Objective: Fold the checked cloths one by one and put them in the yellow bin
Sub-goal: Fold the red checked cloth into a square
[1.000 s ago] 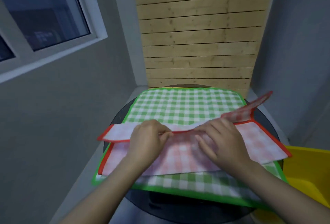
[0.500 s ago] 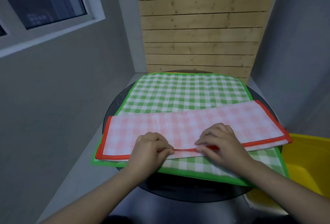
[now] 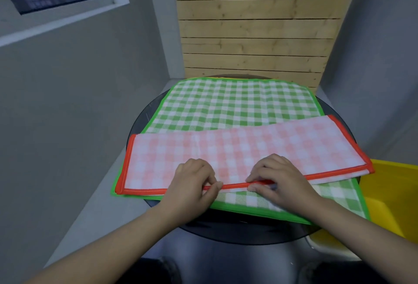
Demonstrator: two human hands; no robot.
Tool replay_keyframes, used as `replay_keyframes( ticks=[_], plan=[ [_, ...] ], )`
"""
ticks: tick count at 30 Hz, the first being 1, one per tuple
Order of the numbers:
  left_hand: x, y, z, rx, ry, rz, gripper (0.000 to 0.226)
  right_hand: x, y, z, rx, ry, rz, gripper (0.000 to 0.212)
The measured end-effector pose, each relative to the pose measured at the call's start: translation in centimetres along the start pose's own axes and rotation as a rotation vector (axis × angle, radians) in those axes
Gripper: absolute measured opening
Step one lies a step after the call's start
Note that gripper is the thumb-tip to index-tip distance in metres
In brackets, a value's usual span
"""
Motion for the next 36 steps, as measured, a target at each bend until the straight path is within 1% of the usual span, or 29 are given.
replay_keyframes(
  ticks=[2,4,5,8,10,12,15,17,18,20,22,24,27,29,33,36],
  plan=[
    [0.7,-0.1,0.1,-0.002,-0.008,0.052,0.033,0.1,0.0,0.0,0.017,0.016,-0.016,0.041],
    [1.8,0.0,0.1,0.058,-0.031,0.093,0.028,0.1,0.0,0.0,0.031,0.031,-0.026,0.040],
    [2.4,0.2,0.0,0.095,-0.013,0.131,0.031,0.1,0.0,0.0,0.030,0.036,-0.028,0.040],
    [4.0,2.1,-0.3,0.209,0.151,0.307,0.057,0.2,0.0,0.0,0.018,0.049,-0.042,0.035],
    [4.7,3.6,-0.1,0.273,0.203,0.384,0.064,0.3,0.2,0.0,0.007,0.071,-0.052,0.034],
    [4.9,4.8,0.1,0.307,0.220,0.423,0.068,0.7,0.4,0.0,-0.017,0.086,-0.050,0.035],
    [4.9,5.1,0.0,0.337,0.219,0.416,0.070,2.3,0.8,0.1,-0.050,0.100,-0.090,0.035],
    [4.8,5.0,-0.1,0.346,0.213,0.411,0.070,3.7,0.8,-0.3,-0.051,0.085,-0.154,0.024],
    [4.8,5.0,-0.1,0.344,0.210,0.412,0.070,4.5,0.9,-0.8,-0.060,0.065,-0.174,0.023],
    [4.8,5.0,-0.1,0.336,0.208,0.412,0.069,6.2,1.3,-2.2,-0.072,0.081,-0.183,0.035],
    [4.8,4.9,-0.1,0.325,0.208,0.403,0.068,7.9,1.9,-3.8,-0.076,0.176,-0.189,0.045],
    [4.6,5.0,0.1,0.309,0.214,0.380,0.066,9.1,2.1,-4.8,-0.131,0.253,-0.194,0.050],
    [3.9,6.3,1.2,0.293,0.207,0.335,0.062,9.7,1.9,-5.3,-0.202,0.317,-0.207,0.053],
    [3.0,7.9,2.4,0.290,0.189,0.339,0.062,9.7,1.8,-5.4,-0.223,0.347,-0.209,0.054],
    [1.5,10.6,4.7,0.293,0.135,0.389,0.073,9.7,1.9,-5.4,-0.244,0.360,-0.205,0.055],
    [1.3,10.9,5.1,0.292,0.152,0.384,0.065,9.6,2.1,-5.3,-0.243,0.365,-0.212,0.055]
  ],
)
Point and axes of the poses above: each hand's wrist, its own x-axis towards the middle knuckle, its own z-axis out of the back of the hand, y = z × x, the point moved 3 cm from there along x, towards the middle knuckle, and after that the axes turned 8 degrees about -x, right-handed, at the moved point
